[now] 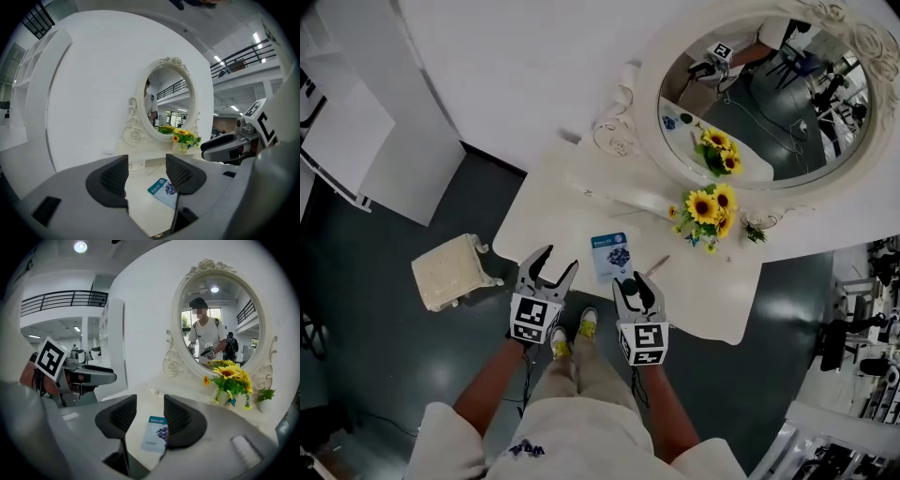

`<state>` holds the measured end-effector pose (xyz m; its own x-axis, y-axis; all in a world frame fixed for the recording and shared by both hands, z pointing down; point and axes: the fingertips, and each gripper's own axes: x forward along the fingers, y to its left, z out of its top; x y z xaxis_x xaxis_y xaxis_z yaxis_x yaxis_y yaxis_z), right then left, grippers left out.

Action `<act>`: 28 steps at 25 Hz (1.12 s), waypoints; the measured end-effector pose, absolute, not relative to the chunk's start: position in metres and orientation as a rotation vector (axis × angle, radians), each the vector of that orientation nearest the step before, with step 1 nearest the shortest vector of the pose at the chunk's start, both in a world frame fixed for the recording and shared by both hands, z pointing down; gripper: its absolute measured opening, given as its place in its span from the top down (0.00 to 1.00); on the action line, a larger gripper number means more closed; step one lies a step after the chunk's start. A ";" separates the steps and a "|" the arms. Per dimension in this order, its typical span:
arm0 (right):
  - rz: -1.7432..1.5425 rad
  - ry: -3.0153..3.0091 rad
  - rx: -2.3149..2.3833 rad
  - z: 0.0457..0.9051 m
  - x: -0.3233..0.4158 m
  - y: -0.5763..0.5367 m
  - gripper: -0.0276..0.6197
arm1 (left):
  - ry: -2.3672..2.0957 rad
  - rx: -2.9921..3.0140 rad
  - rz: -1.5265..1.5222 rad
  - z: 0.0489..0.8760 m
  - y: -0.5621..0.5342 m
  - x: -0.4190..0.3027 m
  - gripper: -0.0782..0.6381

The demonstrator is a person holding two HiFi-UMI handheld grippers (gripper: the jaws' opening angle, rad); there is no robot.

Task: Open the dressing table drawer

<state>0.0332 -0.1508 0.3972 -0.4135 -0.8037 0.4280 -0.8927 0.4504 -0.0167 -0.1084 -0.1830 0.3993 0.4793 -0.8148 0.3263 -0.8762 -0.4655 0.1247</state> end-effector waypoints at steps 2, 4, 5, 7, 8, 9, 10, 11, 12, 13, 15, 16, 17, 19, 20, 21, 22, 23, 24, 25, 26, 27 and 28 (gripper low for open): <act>0.357 -2.338 1.450 0.410 0.038 -0.159 0.70 | -1.429 2.442 0.307 0.406 -0.193 -0.105 0.53; 0.370 -2.335 1.449 0.424 0.042 -0.169 0.70 | -1.432 2.441 0.284 0.409 -0.207 -0.104 0.53; 0.378 -2.336 1.446 0.432 0.043 -0.173 0.70 | -1.439 2.447 0.285 0.411 -0.214 -0.103 0.53; 0.382 -2.337 1.448 0.446 0.046 -0.181 0.70 | -1.454 2.455 0.296 0.423 -0.228 -0.101 0.53; 0.378 -2.335 1.456 0.454 0.048 -0.185 0.70 | -1.459 2.450 0.295 0.431 -0.236 -0.099 0.53; 0.375 -2.332 1.470 0.461 0.049 -0.190 0.73 | -1.460 2.443 0.290 0.441 -0.243 -0.097 0.54; 0.377 -2.332 1.487 0.467 0.050 -0.195 0.76 | -1.458 2.436 0.289 0.450 -0.250 -0.095 0.54; 0.387 -2.337 1.501 0.473 0.050 -0.200 0.77 | -1.456 2.432 0.293 0.459 -0.256 -0.092 0.54; 0.398 -2.346 1.510 0.479 0.049 -0.205 0.77 | -1.457 2.430 0.298 0.468 -0.262 -0.089 0.54; 0.403 -2.357 1.517 0.484 0.049 -0.211 0.77 | -1.463 2.426 0.299 0.476 -0.269 -0.087 0.54; 0.388 -2.376 1.529 0.492 0.049 -0.225 0.77 | -1.481 2.411 0.281 0.492 -0.283 -0.083 0.54; 0.376 -2.382 1.539 0.496 0.049 -0.231 0.77 | -1.491 2.402 0.269 0.500 -0.289 -0.082 0.54; 0.370 -2.386 1.552 0.499 0.051 -0.236 0.77 | -1.499 2.393 0.261 0.508 -0.294 -0.082 0.54; 0.374 -2.385 1.582 0.509 0.055 -0.243 0.77 | -1.509 2.385 0.259 0.524 -0.303 -0.082 0.54; 0.378 -2.383 1.596 0.513 0.057 -0.246 0.78 | -1.512 2.388 0.265 0.532 -0.307 -0.081 0.54; 0.380 -2.381 1.607 0.518 0.059 -0.249 0.79 | -1.513 2.396 0.274 0.539 -0.312 -0.080 0.54; 0.379 -2.379 1.613 0.523 0.061 -0.252 0.80 | -1.512 2.403 0.284 0.545 -0.317 -0.078 0.55; 0.377 -2.377 1.616 0.528 0.063 -0.254 0.81 | -1.508 2.405 0.290 0.551 -0.322 -0.076 0.55; 0.374 -2.374 1.619 0.532 0.065 -0.255 0.83 | -1.503 2.400 0.290 0.557 -0.327 -0.073 0.55; 0.368 -2.373 1.623 0.535 0.067 -0.256 0.86 | -1.500 2.388 0.282 0.561 -0.332 -0.071 0.55; 0.359 -2.374 1.627 0.537 0.069 -0.258 0.90 | -1.501 2.375 0.268 0.564 -0.338 -0.070 0.55; 0.352 -2.376 1.631 0.539 0.069 -0.261 0.92 | -1.506 2.366 0.254 0.566 -0.346 -0.068 0.55; 0.351 -2.379 1.635 0.541 0.069 -0.264 0.92 | -1.512 2.362 0.246 0.568 -0.353 -0.066 0.55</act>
<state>0.0687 -0.2640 0.5412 -0.3491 -0.8794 0.3237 -0.9354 0.3476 -0.0644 -0.0664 -0.3529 0.5682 0.4236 -0.8494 0.3149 -0.9054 -0.3855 0.1780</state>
